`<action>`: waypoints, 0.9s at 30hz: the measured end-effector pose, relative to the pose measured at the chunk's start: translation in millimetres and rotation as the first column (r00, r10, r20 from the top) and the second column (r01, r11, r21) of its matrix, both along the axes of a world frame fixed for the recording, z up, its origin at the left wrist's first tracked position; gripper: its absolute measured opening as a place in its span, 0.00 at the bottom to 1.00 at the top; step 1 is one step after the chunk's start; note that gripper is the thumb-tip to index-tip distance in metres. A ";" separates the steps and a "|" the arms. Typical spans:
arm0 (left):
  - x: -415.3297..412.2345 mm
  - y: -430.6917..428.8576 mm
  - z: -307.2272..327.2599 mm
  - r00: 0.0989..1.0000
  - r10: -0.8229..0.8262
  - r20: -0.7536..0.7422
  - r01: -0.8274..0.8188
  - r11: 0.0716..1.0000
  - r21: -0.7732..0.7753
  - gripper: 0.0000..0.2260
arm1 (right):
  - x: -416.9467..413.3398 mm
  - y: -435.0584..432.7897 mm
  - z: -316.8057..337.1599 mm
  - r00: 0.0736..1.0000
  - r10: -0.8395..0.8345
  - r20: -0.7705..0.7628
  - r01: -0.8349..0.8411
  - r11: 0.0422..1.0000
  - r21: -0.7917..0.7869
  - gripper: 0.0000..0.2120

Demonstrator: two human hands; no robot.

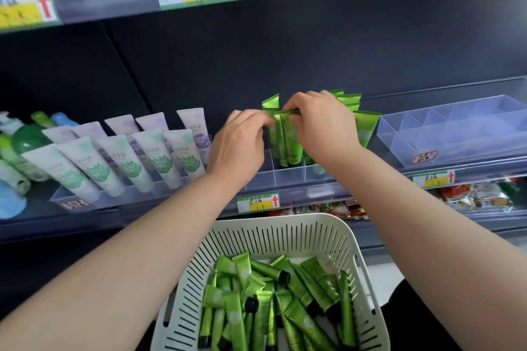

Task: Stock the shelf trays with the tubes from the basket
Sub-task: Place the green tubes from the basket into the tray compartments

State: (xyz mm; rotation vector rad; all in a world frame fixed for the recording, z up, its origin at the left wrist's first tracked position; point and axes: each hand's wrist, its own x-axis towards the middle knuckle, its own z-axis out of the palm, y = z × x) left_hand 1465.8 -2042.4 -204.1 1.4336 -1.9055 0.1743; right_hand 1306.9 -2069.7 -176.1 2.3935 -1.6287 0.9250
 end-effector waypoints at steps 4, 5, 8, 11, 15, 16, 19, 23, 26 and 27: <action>0.9 3.3 -2.8 1.000 -0.017 0.001 0.017 0.999 0.029 0.13 | 2.9 -4.6 -11.8 0.997 -0.023 -0.073 0.022 1.000 -0.003 0.12; 0.9 4.3 -3.8 1.000 -0.021 0.005 0.021 0.999 0.033 0.13 | 3.7 -5.3 -15.0 0.995 -0.023 -0.097 0.023 1.000 -0.004 0.12; 2.2 5.5 -8.2 0.999 -0.039 0.013 0.039 0.998 0.039 0.13 | 4.7 -8.0 -24.3 0.990 -0.028 -0.141 0.023 0.999 -0.033 0.12; 5.2 6.0 -13.3 0.999 -0.039 0.009 0.038 0.998 0.039 0.13 | 4.8 -11.7 -25.7 0.989 -0.015 -0.146 0.009 0.999 -0.043 0.13; 6.1 9.9 -19.8 0.999 -0.048 -0.004 0.048 0.998 0.040 0.13 | 4.0 -0.6 -25.7 0.993 -0.001 -0.116 -0.021 0.983 -0.181 0.13; 6.2 12.2 -22.9 0.998 -0.053 -0.015 0.054 0.998 0.042 0.13 | 3.2 7.5 -28.7 0.998 0.009 -0.066 -0.025 0.969 -0.245 0.12; 7.7 22.9 -39.0 0.996 -0.068 -0.059 0.071 0.997 0.043 0.13 | -2.6 35.8 -48.1 0.995 0.076 0.066 -0.048 0.937 -0.345 0.10; 12.3 47.2 -78.9 0.994 -0.060 -0.088 0.072 0.988 0.137 0.14 | -10.5 68.0 -98.4 0.990 0.140 0.027 -0.130 0.965 -0.226 0.10; 21.0 65.9 -112.5 0.996 0.003 -0.084 0.021 0.959 0.284 0.15 | -13.3 83.1 -142.1 0.988 0.142 -0.060 -0.144 0.989 -0.029 0.10; 24.2 71.6 -122.5 0.997 0.026 -0.071 0.000 0.940 0.342 0.15 | -13.4 86.7 -156.1 0.987 0.137 -0.088 -0.133 0.990 0.049 0.11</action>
